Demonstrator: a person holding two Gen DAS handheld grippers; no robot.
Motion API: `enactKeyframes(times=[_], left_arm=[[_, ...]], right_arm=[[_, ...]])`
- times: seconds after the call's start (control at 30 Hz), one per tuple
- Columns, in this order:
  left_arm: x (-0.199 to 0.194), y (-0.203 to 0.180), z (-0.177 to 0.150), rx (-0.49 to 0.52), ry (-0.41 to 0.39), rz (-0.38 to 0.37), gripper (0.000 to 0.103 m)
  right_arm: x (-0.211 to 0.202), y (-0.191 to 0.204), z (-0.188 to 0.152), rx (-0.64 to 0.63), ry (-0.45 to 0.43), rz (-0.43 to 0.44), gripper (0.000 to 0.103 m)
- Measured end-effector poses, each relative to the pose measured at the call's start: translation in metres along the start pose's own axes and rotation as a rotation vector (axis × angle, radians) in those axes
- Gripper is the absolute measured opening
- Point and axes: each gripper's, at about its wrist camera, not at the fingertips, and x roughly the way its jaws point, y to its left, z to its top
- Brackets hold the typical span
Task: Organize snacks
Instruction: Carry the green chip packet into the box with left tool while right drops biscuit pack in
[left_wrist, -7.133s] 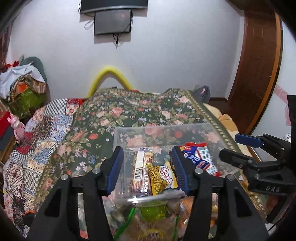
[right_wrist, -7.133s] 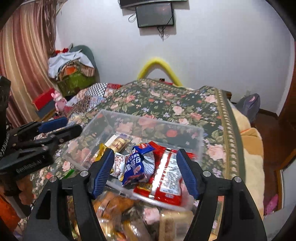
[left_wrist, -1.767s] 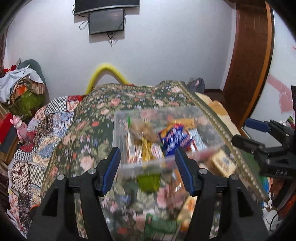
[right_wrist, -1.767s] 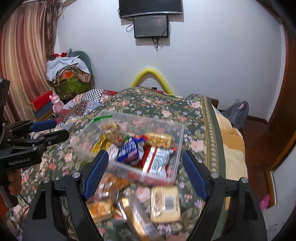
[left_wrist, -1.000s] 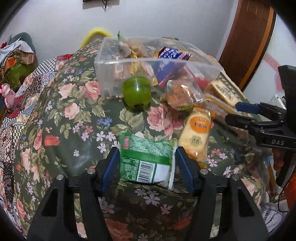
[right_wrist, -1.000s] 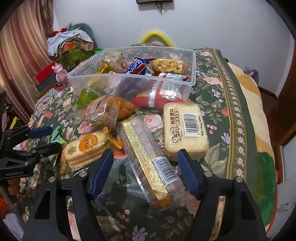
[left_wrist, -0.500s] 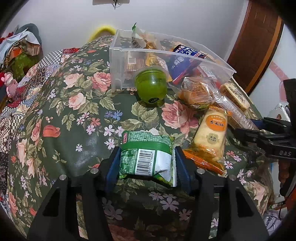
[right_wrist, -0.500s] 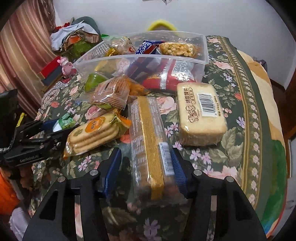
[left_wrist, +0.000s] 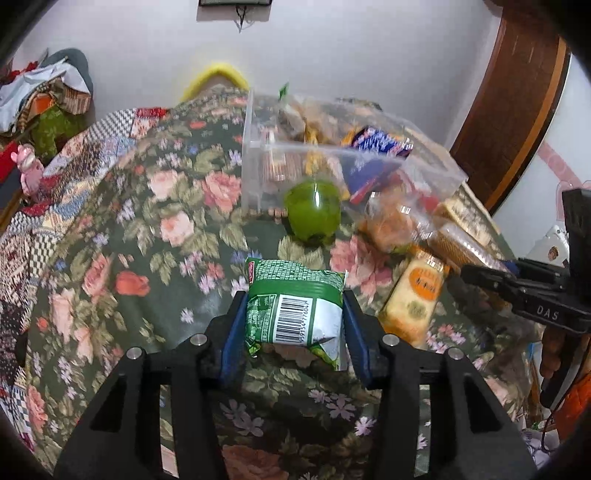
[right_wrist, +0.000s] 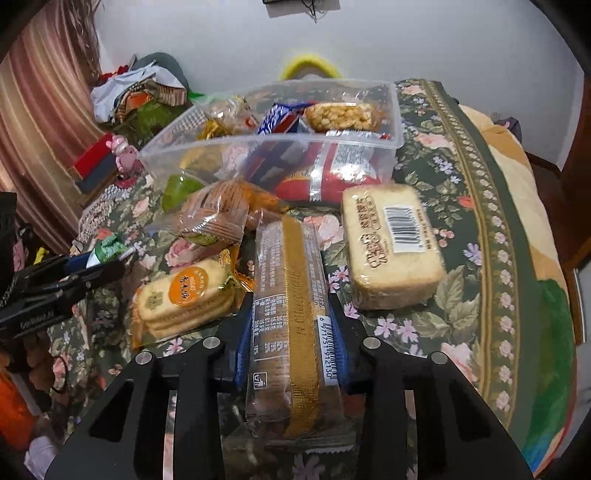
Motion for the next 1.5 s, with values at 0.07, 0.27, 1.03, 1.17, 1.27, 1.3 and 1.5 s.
enactKeyframes(times=[0.07,0.27,1.03,1.17,1.27,1.3,1.5], left_arm=[[-0.006,-0.001,0.006,0.005,-0.019,0.002,0.049],[-0.021,-0.005,0.028,0.009,-0.084,0.004,0.049],[0.008,-0.011,0.116,0.014,-0.168,0.01,0.049],[0.028,-0.003,0.125,-0.003,-0.145,0.02,0.049],[0.041,0.001,0.131,-0.019,-0.128,0.013,0.049],[0.045,0.002,0.132,-0.021,-0.122,0.011,0.049],[0.066,0.001,0.138,-0.01,-0.101,0.011,0.049]], right_arm=[[-0.008,-0.003,-0.001,0.011,-0.021,-0.001,0.033],[-0.026,-0.006,0.006,0.024,-0.067,0.011,0.033],[-0.026,-0.012,0.098,-0.006,-0.253,-0.044,0.033],[-0.008,-0.014,0.109,-0.022,-0.233,-0.061,0.033],[0.006,-0.015,0.114,-0.035,-0.209,-0.068,0.033],[0.009,-0.017,0.116,-0.035,-0.202,-0.066,0.033],[0.03,-0.022,0.121,-0.027,-0.153,-0.059,0.033]])
